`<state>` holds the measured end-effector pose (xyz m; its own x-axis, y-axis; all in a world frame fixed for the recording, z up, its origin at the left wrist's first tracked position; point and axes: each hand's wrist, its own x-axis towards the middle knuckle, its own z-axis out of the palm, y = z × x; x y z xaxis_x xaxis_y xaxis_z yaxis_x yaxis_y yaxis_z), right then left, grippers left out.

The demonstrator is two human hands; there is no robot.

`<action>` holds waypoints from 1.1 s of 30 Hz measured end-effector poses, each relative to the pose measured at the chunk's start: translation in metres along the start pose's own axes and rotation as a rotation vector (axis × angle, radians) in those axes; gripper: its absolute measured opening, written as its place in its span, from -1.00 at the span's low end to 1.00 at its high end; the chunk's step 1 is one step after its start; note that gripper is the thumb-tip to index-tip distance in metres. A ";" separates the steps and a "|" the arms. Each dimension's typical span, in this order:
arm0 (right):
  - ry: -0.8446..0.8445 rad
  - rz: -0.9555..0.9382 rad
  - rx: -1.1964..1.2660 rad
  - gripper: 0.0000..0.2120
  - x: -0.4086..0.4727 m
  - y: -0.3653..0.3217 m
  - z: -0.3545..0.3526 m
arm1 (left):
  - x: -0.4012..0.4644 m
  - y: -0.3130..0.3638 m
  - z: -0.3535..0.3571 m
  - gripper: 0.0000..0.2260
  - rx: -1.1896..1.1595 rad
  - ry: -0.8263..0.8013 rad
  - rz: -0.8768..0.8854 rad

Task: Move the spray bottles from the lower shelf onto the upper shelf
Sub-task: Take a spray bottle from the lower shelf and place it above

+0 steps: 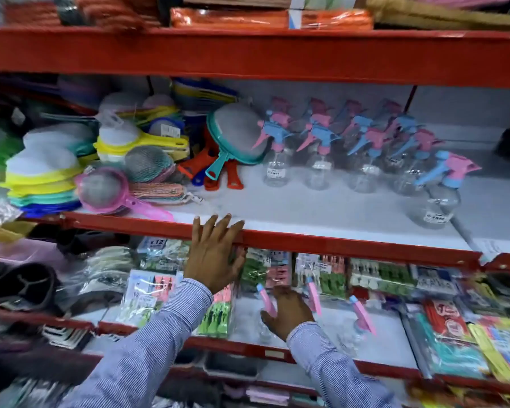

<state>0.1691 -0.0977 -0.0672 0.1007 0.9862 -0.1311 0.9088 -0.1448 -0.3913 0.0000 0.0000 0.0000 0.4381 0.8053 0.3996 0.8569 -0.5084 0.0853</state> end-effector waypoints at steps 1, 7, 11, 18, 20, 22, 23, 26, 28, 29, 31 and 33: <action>-0.057 0.015 0.020 -0.48 0.003 -0.001 0.005 | -0.001 0.000 -0.001 -0.46 -0.016 -0.008 -0.001; -0.079 0.140 0.099 -0.72 0.018 -0.006 0.018 | -0.002 0.000 -0.001 -0.44 -0.076 0.024 -0.011; 0.005 0.098 0.113 -0.84 0.014 -0.009 0.000 | -0.002 -0.001 0.000 -0.43 -0.095 0.035 -0.002; 0.287 -0.061 0.162 -0.73 -0.029 -0.046 -0.116 | -0.001 -0.002 0.002 -0.48 -0.131 0.078 0.008; 0.405 -0.117 0.163 -0.77 -0.041 -0.057 -0.159 | 0.000 -0.002 0.004 -0.50 -0.139 0.099 0.013; 0.517 -0.164 0.213 -0.77 -0.044 -0.068 -0.196 | 0.000 -0.002 0.004 -0.50 -0.141 0.110 0.008; 0.563 -0.182 0.240 -0.75 -0.042 -0.073 -0.211 | 0.000 -0.001 0.005 -0.50 -0.142 0.111 0.002; 0.647 -0.204 0.259 -0.71 -0.015 -0.082 -0.243 | -0.001 0.000 0.004 -0.49 -0.143 0.109 -0.011; 0.655 -0.182 0.227 -0.74 0.015 -0.084 -0.252 | -0.001 0.001 0.004 -0.49 -0.153 0.107 -0.012; 0.651 -0.169 0.211 -0.76 0.031 -0.084 -0.254 | 0.000 0.001 0.003 -0.49 -0.158 0.109 -0.010; 0.628 -0.143 0.184 -0.78 0.058 -0.085 -0.254 | 0.000 0.000 0.003 -0.48 -0.163 0.110 -0.008; 0.601 -0.141 0.143 -0.79 0.077 -0.088 -0.253 | 0.001 0.000 0.004 -0.47 -0.175 0.106 -0.011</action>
<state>0.1991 0.0113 0.1872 0.2320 0.8630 0.4488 0.8710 0.0211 -0.4908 0.0013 0.0020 -0.0031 0.3900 0.7790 0.4910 0.7969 -0.5527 0.2440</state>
